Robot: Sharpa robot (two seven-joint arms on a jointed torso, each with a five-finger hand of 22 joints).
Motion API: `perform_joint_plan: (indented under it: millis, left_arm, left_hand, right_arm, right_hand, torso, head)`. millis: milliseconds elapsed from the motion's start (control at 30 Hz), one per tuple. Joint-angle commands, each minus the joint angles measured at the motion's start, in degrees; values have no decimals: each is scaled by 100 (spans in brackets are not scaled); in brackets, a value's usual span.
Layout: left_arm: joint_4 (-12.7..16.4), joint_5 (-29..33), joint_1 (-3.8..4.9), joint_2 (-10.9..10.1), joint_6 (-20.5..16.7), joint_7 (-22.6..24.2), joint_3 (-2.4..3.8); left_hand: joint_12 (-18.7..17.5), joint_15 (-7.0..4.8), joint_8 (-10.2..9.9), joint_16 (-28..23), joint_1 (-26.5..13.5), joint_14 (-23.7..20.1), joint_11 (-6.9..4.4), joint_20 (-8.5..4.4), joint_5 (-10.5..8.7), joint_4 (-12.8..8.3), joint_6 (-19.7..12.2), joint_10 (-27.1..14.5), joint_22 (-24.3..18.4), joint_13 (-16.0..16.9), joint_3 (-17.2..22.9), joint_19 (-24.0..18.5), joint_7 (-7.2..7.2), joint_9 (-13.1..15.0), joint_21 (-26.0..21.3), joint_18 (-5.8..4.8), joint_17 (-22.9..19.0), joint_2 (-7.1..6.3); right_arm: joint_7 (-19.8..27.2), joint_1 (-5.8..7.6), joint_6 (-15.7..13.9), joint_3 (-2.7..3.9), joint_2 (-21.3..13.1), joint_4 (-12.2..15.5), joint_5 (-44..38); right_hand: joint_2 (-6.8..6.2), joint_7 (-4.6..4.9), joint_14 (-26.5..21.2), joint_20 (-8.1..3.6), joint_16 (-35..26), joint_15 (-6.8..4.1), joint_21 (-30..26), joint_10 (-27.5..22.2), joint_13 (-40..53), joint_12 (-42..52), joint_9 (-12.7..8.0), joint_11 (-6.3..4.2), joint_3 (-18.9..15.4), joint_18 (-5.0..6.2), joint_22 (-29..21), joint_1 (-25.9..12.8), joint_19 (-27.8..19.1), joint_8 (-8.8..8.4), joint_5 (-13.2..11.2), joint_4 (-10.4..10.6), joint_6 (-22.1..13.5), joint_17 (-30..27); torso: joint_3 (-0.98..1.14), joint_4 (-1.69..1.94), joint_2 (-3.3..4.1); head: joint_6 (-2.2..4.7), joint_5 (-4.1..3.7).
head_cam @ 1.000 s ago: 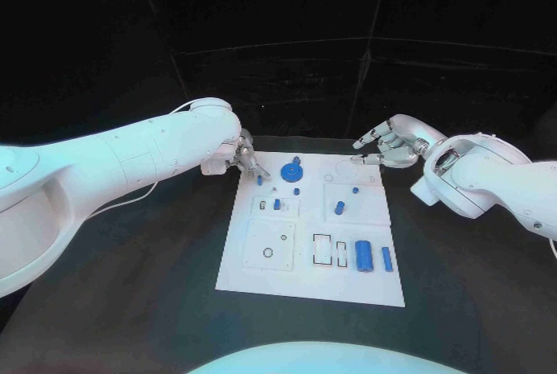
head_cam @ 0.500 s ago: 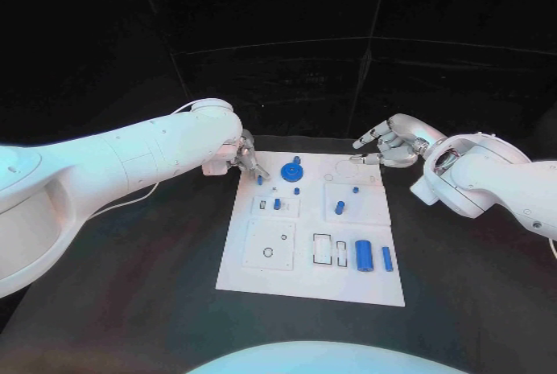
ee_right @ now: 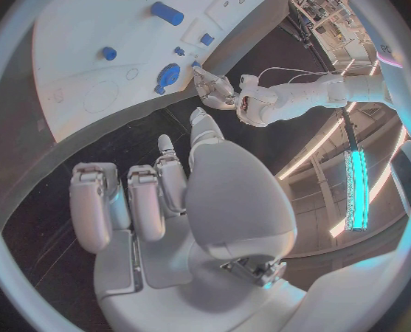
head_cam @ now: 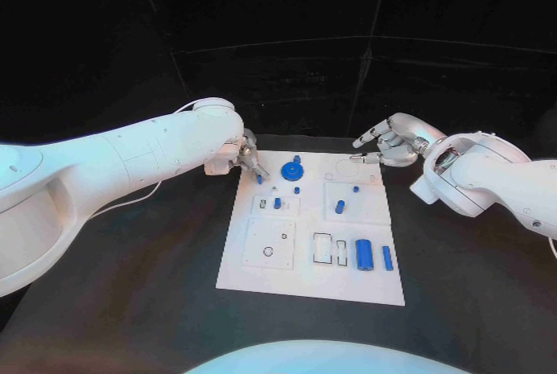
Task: Assemble the parts on the task board
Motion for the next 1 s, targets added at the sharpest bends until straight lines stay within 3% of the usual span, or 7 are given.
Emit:
perform_joint_plan:
  millis: [33, 233, 400, 533, 767, 1000]
  left_arm:
    - [6, 61, 9, 8, 67, 77, 3]
    - [5, 82, 8, 6, 48, 133, 3]
    - [5, 168, 8, 3, -46, 199, 3]
    - [42, 281, 9, -33, -163, 270, 3]
    - [309, 609, 23, -257, -429, 355, 5]
    - [850, 866, 70, -624, -740, 388, 7]
  left_hand:
    - [-5, 8, -42, 18, 104, 594, -17, -14, -9, -60, 56, 44, 9, -9, 21, 32, -8, -18, 31, 51, 1509, 18]
    - [-10, 2, -59, 18, 272, 594, -33, -17, -8, -160, 85, 53, 6, -12, 131, 28, -27, -50, 25, 53, 1509, 132]
    - [-30, -33, -101, 18, 736, 594, -83, -41, -6, -459, 78, 58, 2, -20, 473, 23, -78, -96, 16, 56, 1509, 349]
    - [-48, -51, -100, 18, 1027, 594, -102, -61, -6, -689, 101, 67, -1, -22, 773, 19, -100, -107, 8, 57, 1509, 435]
    - [-90, -46, -64, 18, 1054, 594, -93, -70, -8, -842, 111, 105, 2, -53, 1146, 18, -91, -75, 0, 56, 1509, 337]
    - [-150, -48, -29, 18, 988, 594, -97, -71, -9, -930, 107, 126, 17, -112, 1480, 23, -94, -39, 2, 54, 1509, 168]
  right_arm:
    - [33, 11, 11, 5, 8, 2, -14]
    - [33, 11, 12, 5, 13, 1, -14]
    - [35, 11, 11, 5, 15, -2, -14]
    - [38, 11, 12, 5, 18, -6, -14]
    - [41, 11, 10, 5, 17, -19, -13]
    - [41, 11, 5, 5, 4, -31, -10]
  right_hand:
    - [27, -7, 563, -30, -12, -28, -18, -26, 377, -28, -1, 0, -31, 25, 1260, 41, 424, 4, 36, -2, -48, 1402]
    - [38, -8, 564, -30, -11, -29, -18, -23, 379, -25, 1, -1, -34, 25, 1261, 47, 425, 8, 46, -2, -44, 1404]
    - [38, -8, 564, -30, -11, -29, -18, -23, 379, -25, 1, -1, -34, 25, 1261, 47, 425, 8, 46, -2, -44, 1404]
    - [38, -8, 564, -30, -11, -29, -18, -23, 379, -25, 1, -1, -34, 25, 1261, 47, 425, 8, 46, -2, -44, 1404]
    - [38, -8, 564, -30, -11, -29, -18, -23, 379, -25, 1, -1, -34, 25, 1261, 47, 425, 8, 46, -2, -44, 1404]
    - [38, -8, 564, -30, -11, -29, -18, -23, 379, -25, 1, -1, -34, 25, 1261, 47, 425, 8, 46, -2, -44, 1404]
  torso:
    - [-3, -1, 2]
    - [-2, -1, 3]
    - [-2, 0, -1]
    - [-2, 4, -2]
    - [7, 17, -11]
    - [8, 29, -18]
  head:
    - [-6, 2]
    - [-8, 1]
    - [-11, 5]
    - [-7, -1]
    - [-9, -12]
    - [-5, 4]
